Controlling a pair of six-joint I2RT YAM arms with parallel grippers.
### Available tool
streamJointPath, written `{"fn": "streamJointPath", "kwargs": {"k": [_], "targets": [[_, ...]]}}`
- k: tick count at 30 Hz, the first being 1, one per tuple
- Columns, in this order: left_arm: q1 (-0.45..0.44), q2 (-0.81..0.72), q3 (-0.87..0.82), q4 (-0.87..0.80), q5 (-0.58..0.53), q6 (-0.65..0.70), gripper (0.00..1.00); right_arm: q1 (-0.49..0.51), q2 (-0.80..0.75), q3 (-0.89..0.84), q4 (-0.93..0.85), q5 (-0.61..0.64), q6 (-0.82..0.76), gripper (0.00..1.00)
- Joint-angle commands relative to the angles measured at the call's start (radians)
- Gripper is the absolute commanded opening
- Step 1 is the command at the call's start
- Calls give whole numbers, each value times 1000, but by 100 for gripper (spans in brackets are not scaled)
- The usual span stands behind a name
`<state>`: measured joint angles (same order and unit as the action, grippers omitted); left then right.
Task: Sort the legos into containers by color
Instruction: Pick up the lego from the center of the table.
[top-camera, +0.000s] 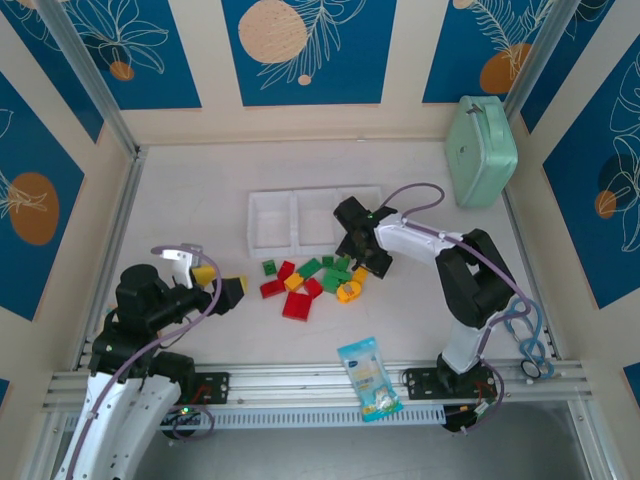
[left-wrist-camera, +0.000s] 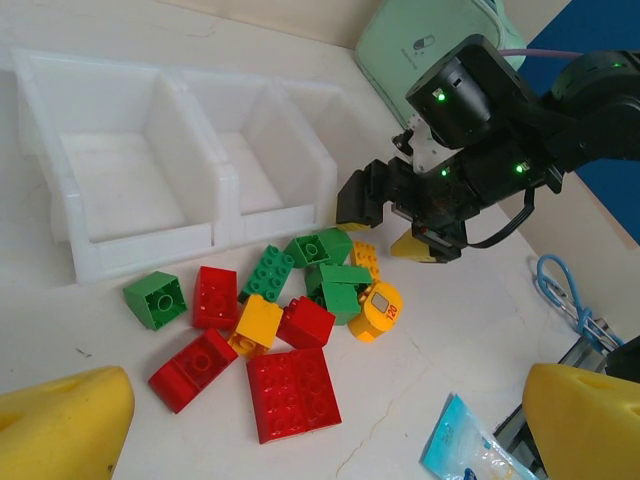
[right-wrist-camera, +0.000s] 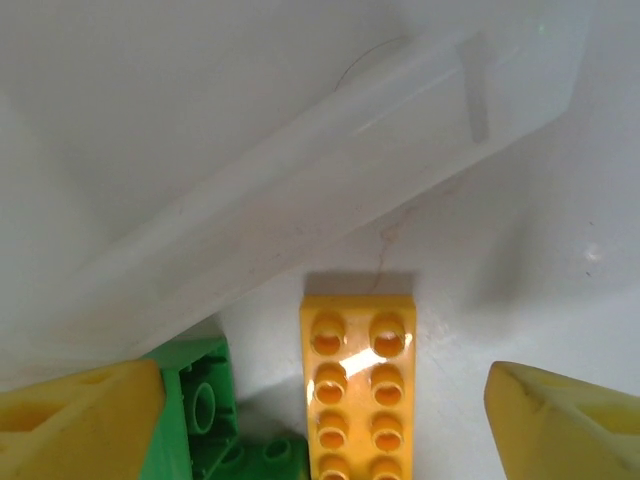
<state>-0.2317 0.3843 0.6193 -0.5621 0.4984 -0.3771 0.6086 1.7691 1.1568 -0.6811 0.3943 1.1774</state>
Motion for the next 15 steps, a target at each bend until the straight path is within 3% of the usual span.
{"fn": "streamJointPath", "kwargs": {"k": [1, 8, 15], "targets": [[-9, -7, -7, 16, 26, 5, 99, -4, -6, -98, -7, 31, 46, 82], [-11, -5, -6, 17, 25, 4, 99, -6, -77, -183, 41, 30, 46, 77], [-11, -5, -7, 16, 22, 3, 99, 11, -34, -171, 52, 9, 28, 76]]}}
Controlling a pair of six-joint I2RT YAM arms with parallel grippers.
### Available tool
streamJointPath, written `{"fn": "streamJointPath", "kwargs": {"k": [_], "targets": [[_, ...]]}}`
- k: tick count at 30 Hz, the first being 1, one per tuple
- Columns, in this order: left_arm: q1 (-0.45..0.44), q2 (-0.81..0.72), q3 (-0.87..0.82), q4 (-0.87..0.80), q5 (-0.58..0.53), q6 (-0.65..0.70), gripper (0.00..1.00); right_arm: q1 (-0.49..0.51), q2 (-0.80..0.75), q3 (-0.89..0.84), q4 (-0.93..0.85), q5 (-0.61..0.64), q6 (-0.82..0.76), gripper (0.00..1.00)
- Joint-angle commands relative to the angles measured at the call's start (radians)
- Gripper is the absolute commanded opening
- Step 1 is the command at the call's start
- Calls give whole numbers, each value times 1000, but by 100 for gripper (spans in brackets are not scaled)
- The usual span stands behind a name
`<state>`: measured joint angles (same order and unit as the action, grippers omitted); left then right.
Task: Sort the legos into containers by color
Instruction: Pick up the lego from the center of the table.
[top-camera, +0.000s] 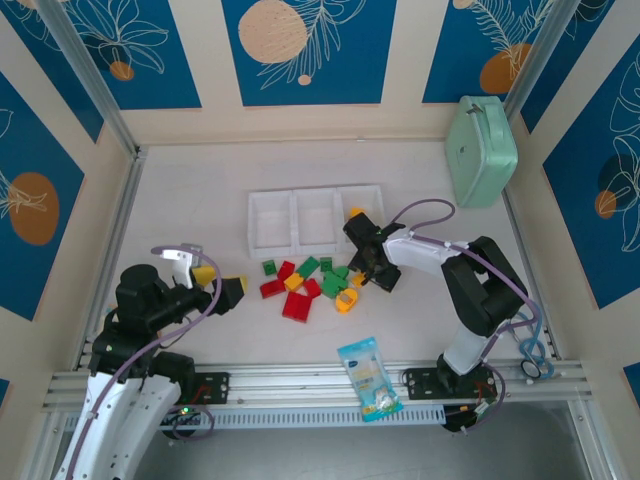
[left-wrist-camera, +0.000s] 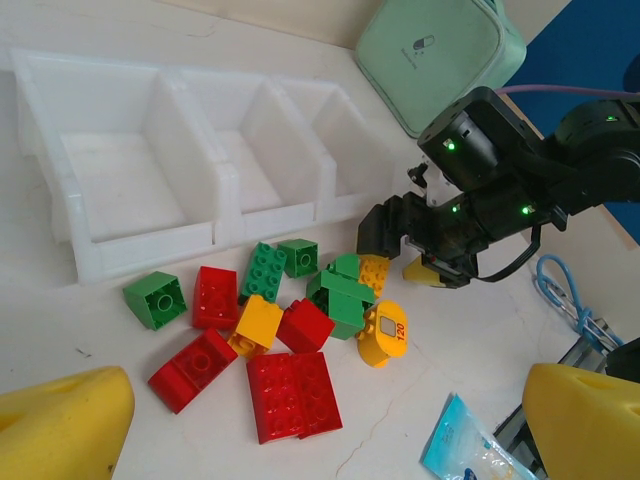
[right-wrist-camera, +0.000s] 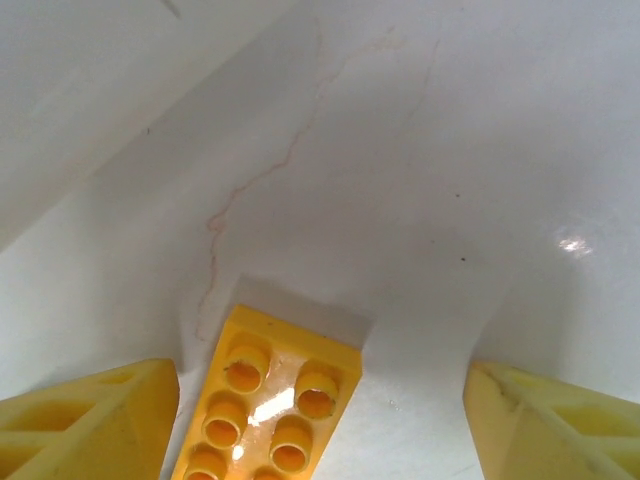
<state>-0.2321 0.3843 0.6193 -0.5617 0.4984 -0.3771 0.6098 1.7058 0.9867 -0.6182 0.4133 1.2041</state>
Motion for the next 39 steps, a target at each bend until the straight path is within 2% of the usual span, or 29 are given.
{"fn": "streamJointPath", "kwargs": {"k": [1, 6, 15, 19, 31, 39], "targets": [[-9, -5, -6, 16, 22, 3, 99, 11, 41, 3, -9, -14, 0, 76], [-10, -4, -7, 16, 21, 3, 99, 19, 80, 16, -12, -7, -9, 73], [-10, -5, -6, 12, 19, 1, 99, 21, 62, 5, 10, -1, -36, 51], [-12, -5, -4, 12, 20, 2, 99, 19, 58, -3, 18, -3, -34, 47], [-15, -7, -5, 10, 16, 3, 99, -8, -31, -23, 60, 32, -191, 40], [-16, -2, -7, 10, 13, 1, 99, -10, -112, -47, 52, 61, -215, 39]]}}
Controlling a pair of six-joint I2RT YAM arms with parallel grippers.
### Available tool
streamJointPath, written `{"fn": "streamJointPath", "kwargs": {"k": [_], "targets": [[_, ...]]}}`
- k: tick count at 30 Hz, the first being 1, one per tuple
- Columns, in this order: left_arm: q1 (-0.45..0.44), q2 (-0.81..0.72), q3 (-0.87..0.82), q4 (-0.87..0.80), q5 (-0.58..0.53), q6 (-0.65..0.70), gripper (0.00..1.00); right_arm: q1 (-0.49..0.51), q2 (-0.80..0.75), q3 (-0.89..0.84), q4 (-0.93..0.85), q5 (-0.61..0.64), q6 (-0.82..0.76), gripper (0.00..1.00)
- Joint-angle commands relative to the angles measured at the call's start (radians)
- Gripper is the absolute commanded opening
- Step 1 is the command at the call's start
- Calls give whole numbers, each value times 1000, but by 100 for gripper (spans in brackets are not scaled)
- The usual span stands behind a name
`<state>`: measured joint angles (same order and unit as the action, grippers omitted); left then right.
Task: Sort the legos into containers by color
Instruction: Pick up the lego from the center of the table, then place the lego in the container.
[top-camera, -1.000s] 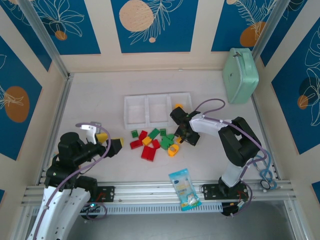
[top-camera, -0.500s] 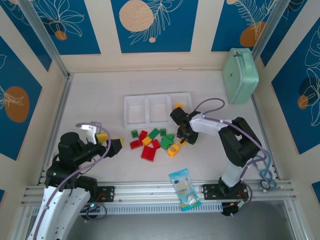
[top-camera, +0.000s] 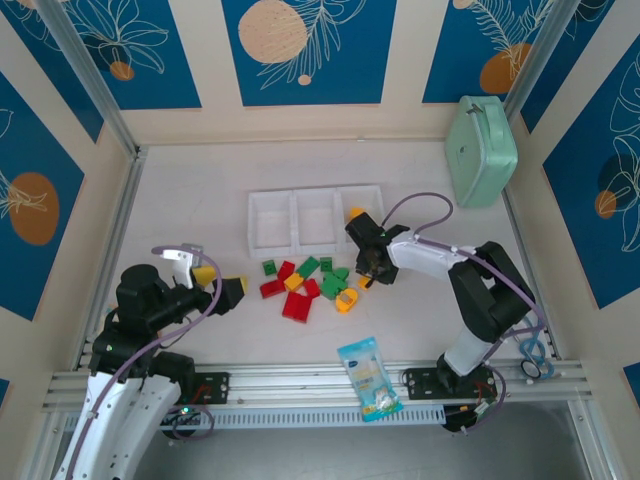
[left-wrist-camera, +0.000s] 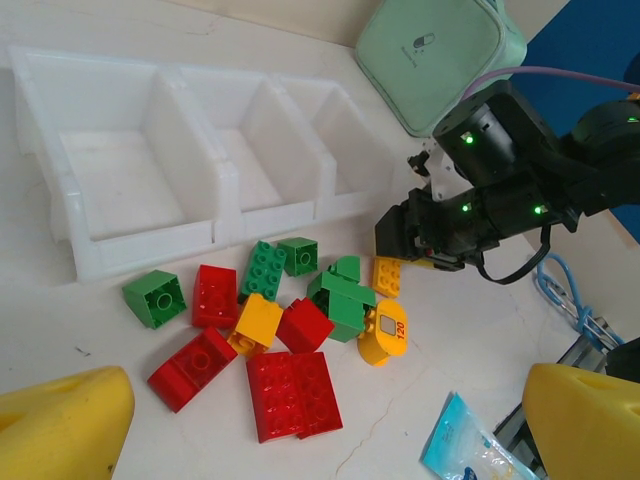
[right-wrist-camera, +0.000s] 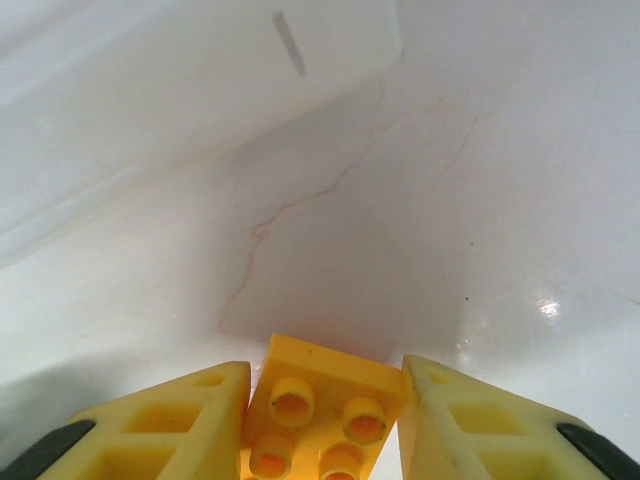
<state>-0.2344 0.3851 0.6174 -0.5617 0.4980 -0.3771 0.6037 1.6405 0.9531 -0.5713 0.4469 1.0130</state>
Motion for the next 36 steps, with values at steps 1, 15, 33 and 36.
{"fn": "streamJointPath", "kwargs": {"k": [1, 15, 33, 36], "targets": [[-14, -2, -3, 11, 13, 1, 99, -4, -59, -16, 5, 32, -30, 38], [-14, 12, -5, 11, 9, 0, 99, -94, -144, 128, 12, 58, -238, 38], [-14, 64, -4, 11, 16, -3, 99, -170, 237, 562, 35, -18, -539, 33], [-15, 66, -5, 11, 16, -3, 99, -167, 255, 582, 34, -8, -558, 37]]}}
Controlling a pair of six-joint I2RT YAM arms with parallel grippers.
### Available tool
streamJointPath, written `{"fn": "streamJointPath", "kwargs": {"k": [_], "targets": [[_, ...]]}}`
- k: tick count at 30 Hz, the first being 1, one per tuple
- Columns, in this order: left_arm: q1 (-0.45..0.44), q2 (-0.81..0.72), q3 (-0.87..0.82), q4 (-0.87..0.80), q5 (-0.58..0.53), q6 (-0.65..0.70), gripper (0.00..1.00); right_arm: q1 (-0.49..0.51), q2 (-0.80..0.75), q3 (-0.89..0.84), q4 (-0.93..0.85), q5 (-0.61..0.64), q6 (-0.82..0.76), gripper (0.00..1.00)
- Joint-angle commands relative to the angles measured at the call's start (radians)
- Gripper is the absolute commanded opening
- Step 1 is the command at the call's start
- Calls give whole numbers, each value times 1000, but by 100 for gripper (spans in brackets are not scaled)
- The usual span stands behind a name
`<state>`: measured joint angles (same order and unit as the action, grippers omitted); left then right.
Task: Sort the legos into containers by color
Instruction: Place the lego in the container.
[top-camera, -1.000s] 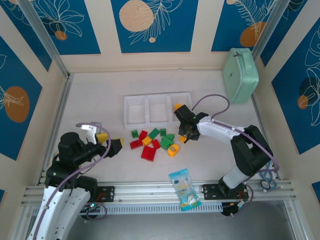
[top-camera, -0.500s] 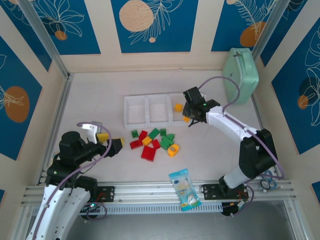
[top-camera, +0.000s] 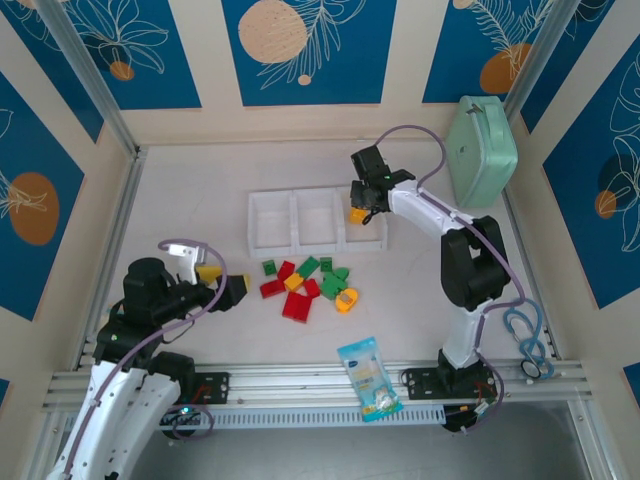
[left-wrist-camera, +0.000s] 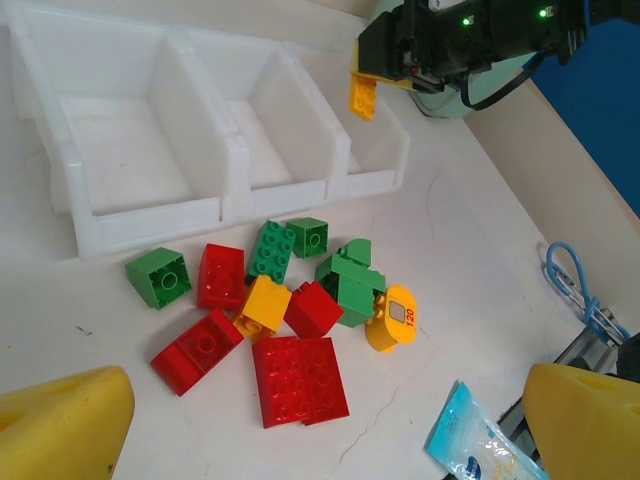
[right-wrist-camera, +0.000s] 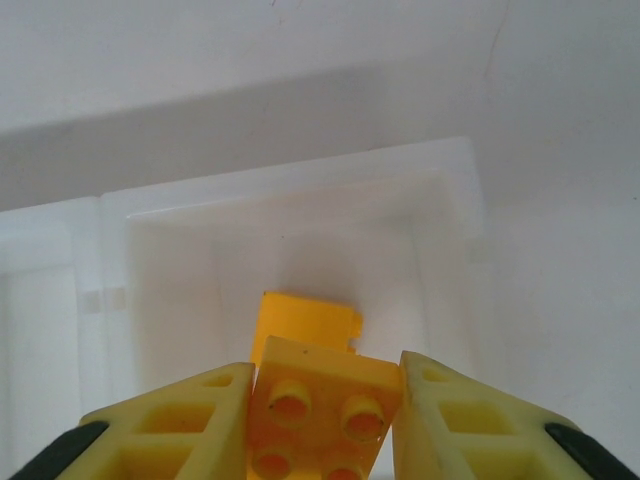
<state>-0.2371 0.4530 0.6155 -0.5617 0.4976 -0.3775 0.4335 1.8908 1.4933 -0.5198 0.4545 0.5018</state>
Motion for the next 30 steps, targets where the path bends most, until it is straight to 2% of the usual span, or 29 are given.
{"fn": "streamJointPath", "kwargs": {"k": [1, 7, 10, 17, 22, 26, 30], "targets": [[-11, 0, -2, 11, 16, -3, 99, 3, 8, 46, -21, -13, -49, 41], [-11, 6, -2, 11, 13, -3, 99, 7, -3, 42, -52, -30, -51, 76], [-11, 9, -3, 9, 12, -3, 99, 6, -45, 9, -52, -55, -35, 86], [-12, 13, -2, 9, 9, -4, 99, 10, -180, -57, -163, -112, 59, 95], [-11, 19, -3, 11, 11, -5, 99, 24, -351, -196, -220, -191, 171, 94], [-11, 24, -3, 12, 16, -5, 99, 101, -483, -287, -283, -212, 224, 93], [-11, 24, -2, 13, 17, -6, 99, 190, -529, -345, -362, -229, 326, 94]]}}
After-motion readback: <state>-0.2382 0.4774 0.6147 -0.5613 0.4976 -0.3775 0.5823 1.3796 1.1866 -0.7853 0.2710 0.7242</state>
